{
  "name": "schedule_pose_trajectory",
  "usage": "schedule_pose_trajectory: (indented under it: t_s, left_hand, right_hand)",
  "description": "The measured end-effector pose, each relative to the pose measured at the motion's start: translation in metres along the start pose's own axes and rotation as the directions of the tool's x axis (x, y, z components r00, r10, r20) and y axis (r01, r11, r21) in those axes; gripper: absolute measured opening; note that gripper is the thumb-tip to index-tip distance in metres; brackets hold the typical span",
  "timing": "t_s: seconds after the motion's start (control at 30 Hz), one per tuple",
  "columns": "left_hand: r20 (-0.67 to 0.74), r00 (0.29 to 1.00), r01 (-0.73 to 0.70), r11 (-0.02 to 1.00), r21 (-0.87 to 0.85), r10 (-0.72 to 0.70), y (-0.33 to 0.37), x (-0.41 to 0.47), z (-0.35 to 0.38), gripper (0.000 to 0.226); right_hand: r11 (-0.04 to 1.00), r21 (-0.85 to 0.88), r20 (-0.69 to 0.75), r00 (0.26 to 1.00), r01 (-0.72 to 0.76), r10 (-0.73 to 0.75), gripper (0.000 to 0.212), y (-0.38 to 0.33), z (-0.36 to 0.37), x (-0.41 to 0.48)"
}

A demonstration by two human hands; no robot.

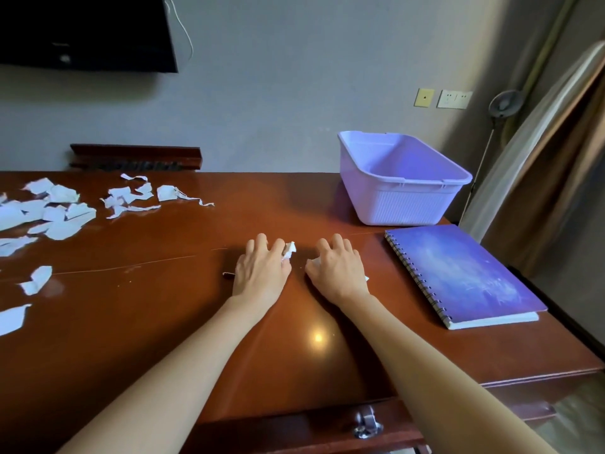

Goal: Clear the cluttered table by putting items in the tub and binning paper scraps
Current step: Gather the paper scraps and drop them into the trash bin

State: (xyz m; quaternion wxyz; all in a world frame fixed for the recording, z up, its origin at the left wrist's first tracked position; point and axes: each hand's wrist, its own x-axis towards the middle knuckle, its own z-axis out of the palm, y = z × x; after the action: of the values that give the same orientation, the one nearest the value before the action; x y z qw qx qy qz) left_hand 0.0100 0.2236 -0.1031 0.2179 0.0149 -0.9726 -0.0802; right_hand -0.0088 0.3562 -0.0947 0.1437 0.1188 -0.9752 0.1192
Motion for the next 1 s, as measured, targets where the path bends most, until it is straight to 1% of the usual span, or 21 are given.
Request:
schedule_pose_trajectory:
  t_s: [0.1,0.17,0.23,0.27,0.3,0.33,0.37,0.4,0.43,0.47,0.5,0.53,0.6,0.63,0.7,0.77,0.87,0.9,0.97,1.0]
  left_hand:
    - [0.01,1.0,-0.016,0.999,0.034,0.016,0.005,0.002,-0.001,0.037]
    - [0.009,1.0,-0.025,0.997,0.073,0.024,0.007,0.005,0.0,0.031]
    - [0.014,1.0,-0.016,0.997,0.075,0.015,0.01,0.006,-0.006,0.02]
    - [0.011,0.999,-0.039,0.998,0.054,0.038,0.012,0.007,-0.011,0.012]
    - [-0.019,0.998,-0.053,0.998,0.024,0.053,0.012,0.009,-0.012,0.016]
    - [-0.043,0.997,-0.063,0.998,-0.005,0.062,0.011,0.012,-0.011,0.025]
    - [-0.049,0.998,-0.046,0.998,-0.043,0.043,0.011,0.014,-0.01,0.029]
    - [-0.017,1.0,-0.018,0.996,-0.092,0.017,0.011,0.015,-0.011,0.027]
    - [-0.011,1.0,0.019,0.988,-0.155,-0.021,0.011,0.016,-0.014,0.026]
    - [-0.036,0.996,0.066,0.972,-0.226,-0.076,0.012,0.017,-0.016,0.031]
    - [-0.071,0.988,0.112,0.952,-0.284,-0.137,0.011,0.019,-0.019,0.035]
    - [-0.115,0.976,0.137,0.934,-0.329,-0.184,0.009,0.021,-0.023,0.038]
    - [-0.139,0.959,0.183,0.911,-0.369,-0.249,0.001,0.024,-0.034,0.042]
    - [-0.132,0.955,0.2,0.904,-0.377,-0.266,-0.005,0.025,-0.04,0.044]
    - [-0.08,0.953,0.242,0.894,-0.377,-0.292,-0.021,0.024,-0.045,0.047]
    - [-0.039,0.949,0.279,0.892,-0.357,-0.312,-0.034,0.015,-0.052,0.043]
    - [0.058,0.947,0.318,0.894,-0.314,-0.316,-0.047,-0.006,-0.056,0.027]
    - [0.091,0.943,0.334,0.893,-0.301,-0.321,-0.05,-0.013,-0.055,0.026]
    - [0.148,0.929,0.369,0.888,-0.275,-0.34,-0.051,-0.023,-0.054,0.032]
    - [0.178,0.921,0.384,0.885,-0.262,-0.347,-0.051,-0.026,-0.054,0.039]
  right_hand:
    - [1.0,0.004,-0.03,1.0,-0.008,0.008,0.024,0.0,-0.001,0.0]
    - [1.0,0.016,-0.045,0.999,-0.007,0.008,0.019,-0.001,-0.002,-0.001]
    - [0.999,0.053,-0.116,0.993,-0.005,0.011,0.01,-0.001,-0.002,-0.002]
    - [0.998,0.056,-0.158,0.987,0.011,-0.002,0.027,-0.003,-0.005,-0.005]
    - [0.999,0.039,-0.165,0.986,0.021,-0.015,0.047,-0.003,-0.006,-0.005]
    - [0.998,0.061,-0.163,0.987,0.007,0.003,0.06,-0.001,-0.005,-0.002]
    - [0.999,0.041,-0.203,0.979,0.017,-0.009,0.065,0.001,-0.005,0.0]
    - [1.0,-0.003,-0.193,0.981,-0.002,0.001,0.061,-0.001,-0.008,-0.002]
    - [1.0,-0.009,-0.162,0.987,-0.008,0.006,0.05,-0.003,-0.013,-0.004]
    - [0.999,0.013,-0.153,0.987,-0.039,0.04,0.034,0.0,-0.011,-0.004]
    - [0.996,0.067,-0.138,0.988,-0.064,0.073,0.024,0.003,-0.007,-0.004]
    - [0.988,0.126,-0.128,0.987,-0.086,0.102,0.021,0.004,-0.007,-0.005]
    - [0.959,0.241,-0.132,0.974,-0.146,0.182,0.021,0.005,-0.011,-0.006]
    - [0.937,0.295,-0.131,0.964,-0.185,0.231,0.022,0.004,-0.014,-0.006]
    - [0.888,0.37,-0.085,0.942,-0.271,0.323,0.025,0.006,-0.019,-0.006]
    - [0.853,0.401,-0.044,0.923,-0.334,0.383,0.029,0.01,-0.022,-0.01]
    - [0.868,0.335,-0.03,0.917,-0.366,0.398,0.039,0.018,-0.026,-0.019]
    - [0.874,0.306,-0.02,0.915,-0.378,0.403,0.042,0.021,-0.027,-0.022]
    - [0.878,0.27,-0.015,0.91,-0.396,0.415,0.046,0.025,-0.03,-0.028]
    - [0.874,0.267,-0.017,0.905,-0.405,0.424,0.047,0.027,-0.032,-0.03]
